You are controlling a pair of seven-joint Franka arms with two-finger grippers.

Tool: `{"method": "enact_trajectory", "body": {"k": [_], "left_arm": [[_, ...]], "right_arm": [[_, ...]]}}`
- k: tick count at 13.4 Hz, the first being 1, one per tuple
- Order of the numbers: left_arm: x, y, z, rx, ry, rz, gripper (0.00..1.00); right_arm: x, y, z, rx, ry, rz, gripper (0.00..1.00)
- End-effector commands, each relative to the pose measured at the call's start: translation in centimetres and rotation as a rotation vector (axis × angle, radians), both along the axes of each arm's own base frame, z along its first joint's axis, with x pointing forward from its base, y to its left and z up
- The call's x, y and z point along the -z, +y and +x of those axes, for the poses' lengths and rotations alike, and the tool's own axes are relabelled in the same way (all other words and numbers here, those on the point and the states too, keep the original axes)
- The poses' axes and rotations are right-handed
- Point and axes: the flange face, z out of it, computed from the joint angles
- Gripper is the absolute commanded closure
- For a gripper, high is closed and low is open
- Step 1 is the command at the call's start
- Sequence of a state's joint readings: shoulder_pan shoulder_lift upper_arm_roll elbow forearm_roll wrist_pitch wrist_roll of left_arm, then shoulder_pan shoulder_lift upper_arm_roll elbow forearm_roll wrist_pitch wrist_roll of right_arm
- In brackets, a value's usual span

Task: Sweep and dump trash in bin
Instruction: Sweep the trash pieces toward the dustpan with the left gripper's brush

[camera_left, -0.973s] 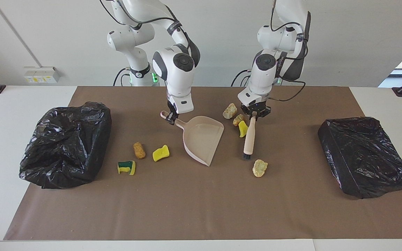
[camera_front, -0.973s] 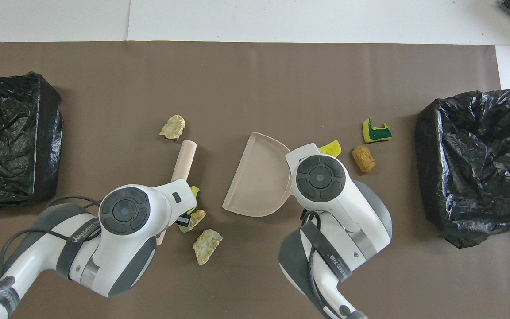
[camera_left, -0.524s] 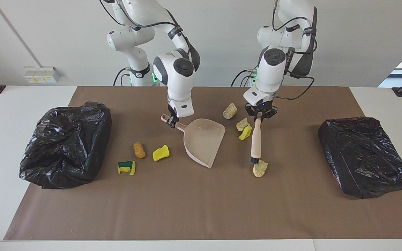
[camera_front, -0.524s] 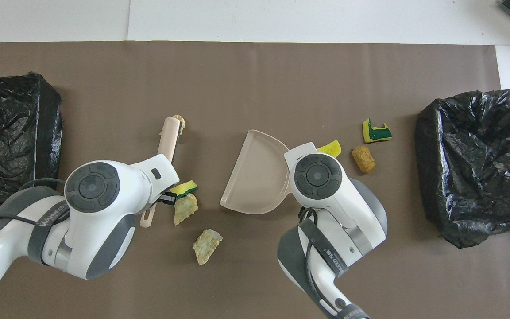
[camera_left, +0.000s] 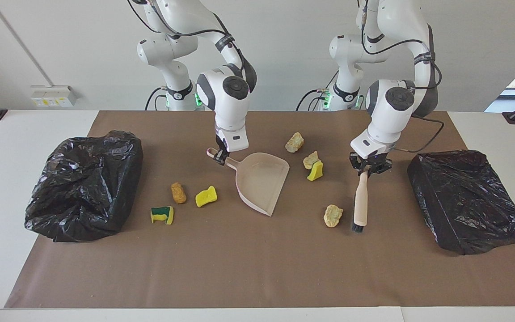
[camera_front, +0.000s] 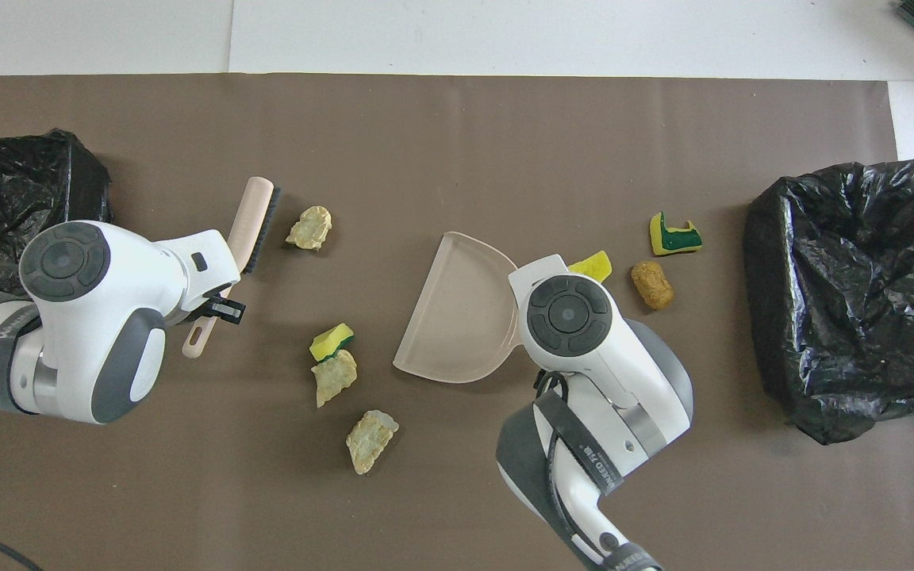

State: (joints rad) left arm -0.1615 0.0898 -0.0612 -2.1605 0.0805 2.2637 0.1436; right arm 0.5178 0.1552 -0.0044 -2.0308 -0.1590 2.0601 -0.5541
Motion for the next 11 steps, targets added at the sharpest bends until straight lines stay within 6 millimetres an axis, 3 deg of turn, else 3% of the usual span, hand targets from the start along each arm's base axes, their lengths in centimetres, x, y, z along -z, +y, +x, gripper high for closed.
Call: {"method": "enact_trajectory", "body": {"k": [1,3,8,11], "left_arm": [[0.4,-1.3,0.2,0.093,-0.004,0.017,1.0],[1.0,-3.1,-1.8,0.171,0.018,0.024,1.0],[1.1,-11.3,-8.0,0.36,0.04,0.03,1.0],[0.6,-15.1,-10.2,0.361,0.035,0.012,1.0]], "right_arm": [[0.2,0.3,0.1,0.027,-0.01,0.02,1.0],[0.2,0.2,0.2,0.028,-0.01,0.02,1.0],[0.3,0.3,0.1,0.03,-0.009,0.019,1.0],[0.3,0.3,0.0,0.031,-0.008,0.018,1.0]]}}
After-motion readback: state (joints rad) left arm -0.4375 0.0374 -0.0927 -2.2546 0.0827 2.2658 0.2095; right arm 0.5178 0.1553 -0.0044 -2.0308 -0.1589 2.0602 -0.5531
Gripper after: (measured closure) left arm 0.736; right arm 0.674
